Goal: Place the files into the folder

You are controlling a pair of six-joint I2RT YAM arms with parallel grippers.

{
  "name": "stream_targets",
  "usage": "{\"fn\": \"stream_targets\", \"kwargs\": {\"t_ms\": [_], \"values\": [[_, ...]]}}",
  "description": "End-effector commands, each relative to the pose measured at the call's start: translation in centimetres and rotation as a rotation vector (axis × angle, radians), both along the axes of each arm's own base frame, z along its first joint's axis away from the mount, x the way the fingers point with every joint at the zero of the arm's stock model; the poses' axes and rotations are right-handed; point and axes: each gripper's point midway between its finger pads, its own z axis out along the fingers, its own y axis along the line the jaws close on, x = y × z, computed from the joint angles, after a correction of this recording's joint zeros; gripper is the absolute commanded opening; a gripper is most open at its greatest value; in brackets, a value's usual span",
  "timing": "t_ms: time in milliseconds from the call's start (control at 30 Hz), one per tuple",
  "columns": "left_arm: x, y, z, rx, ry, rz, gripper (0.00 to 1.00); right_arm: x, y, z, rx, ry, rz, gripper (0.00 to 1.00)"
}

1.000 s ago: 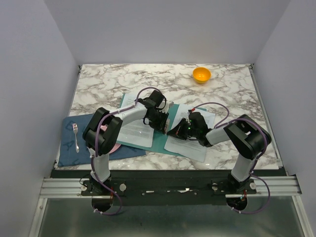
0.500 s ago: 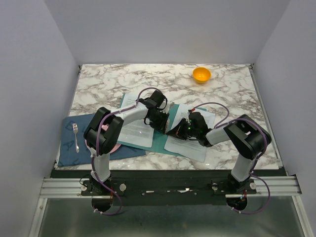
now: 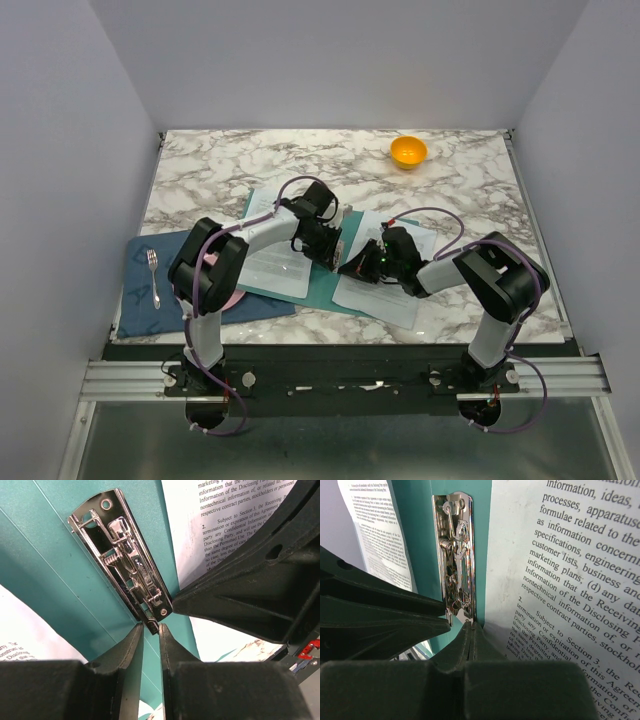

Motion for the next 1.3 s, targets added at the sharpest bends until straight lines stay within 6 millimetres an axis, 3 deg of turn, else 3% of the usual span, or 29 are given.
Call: {"fn": "stream_targets", "kwargs": {"t_ms": [0, 500, 1067, 1267], "values": [[0.7, 0.0, 1.8, -0.024, -0.044, 0.001, 0.23, -6.1, -5.5, -8.7, -0.304, 0.255, -0.003, 0.00], [0.4, -0.1, 0.8, -0.019, -0.017, -0.002, 0.22, -6.0, -5.5, -8.7, -0.302, 0.255, -0.007, 0.00], [-0.1, 0.5, -2.6, 0.064, 0.011, -0.002, 0.21, -5.9, -5.4, -8.8, -0.303, 0.258, -0.005, 0.00], [-0.1, 1.0, -3.7, 0.098, 0.020, 0.010, 0.16, -5.9, -5.4, -8.9, -0.305, 0.260, -0.005, 0.00]]}}
